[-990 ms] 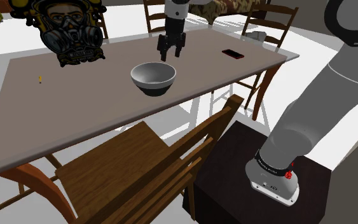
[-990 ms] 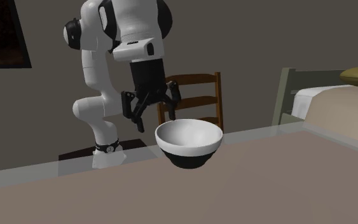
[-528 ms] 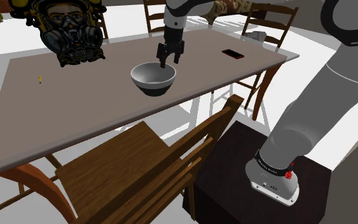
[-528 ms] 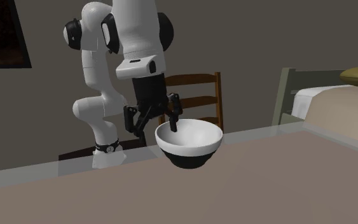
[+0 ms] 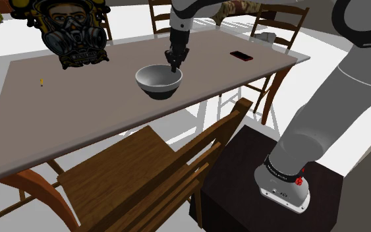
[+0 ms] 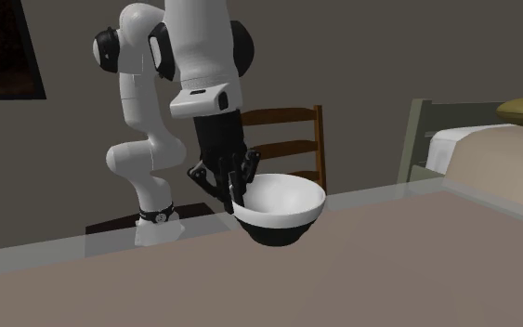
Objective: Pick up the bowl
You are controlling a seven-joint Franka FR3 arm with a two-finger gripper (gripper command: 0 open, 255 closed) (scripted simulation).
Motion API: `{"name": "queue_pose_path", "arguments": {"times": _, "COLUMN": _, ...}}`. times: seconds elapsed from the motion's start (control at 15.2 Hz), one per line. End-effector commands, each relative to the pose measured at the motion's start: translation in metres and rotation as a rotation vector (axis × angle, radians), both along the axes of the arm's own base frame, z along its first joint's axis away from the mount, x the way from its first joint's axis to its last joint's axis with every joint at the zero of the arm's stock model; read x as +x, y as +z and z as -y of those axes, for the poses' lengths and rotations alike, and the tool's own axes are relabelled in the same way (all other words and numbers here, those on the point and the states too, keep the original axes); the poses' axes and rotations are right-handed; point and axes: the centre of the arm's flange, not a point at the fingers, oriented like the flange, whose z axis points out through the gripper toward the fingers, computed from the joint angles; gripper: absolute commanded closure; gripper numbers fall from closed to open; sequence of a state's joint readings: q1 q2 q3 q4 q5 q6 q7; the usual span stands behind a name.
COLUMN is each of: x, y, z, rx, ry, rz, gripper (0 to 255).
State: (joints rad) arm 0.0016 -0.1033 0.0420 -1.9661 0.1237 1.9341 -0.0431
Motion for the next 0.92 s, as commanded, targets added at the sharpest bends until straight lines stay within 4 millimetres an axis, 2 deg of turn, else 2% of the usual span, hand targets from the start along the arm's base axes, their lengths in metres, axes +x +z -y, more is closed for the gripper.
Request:
{"name": "queue_pose_path", "arguments": {"times": 0.0, "x": 0.000, "y": 0.000, "z": 0.000, "rx": 0.000, "ry": 0.001, "rz": -0.001, "gripper": 255}}
{"name": "queue_pose_path", "arguments": {"times": 0.13, "x": -0.001, "y": -0.001, "z": 0.000, "rx": 0.000, "ry": 0.001, "rz": -0.001, "gripper": 255}}
{"name": "queue_pose_path", "arguments": {"times": 0.86, "x": -0.001, "y": 0.057, "z": 0.000, "rx": 0.000, "ry": 0.001, "rz": -0.001, "gripper": 255}}
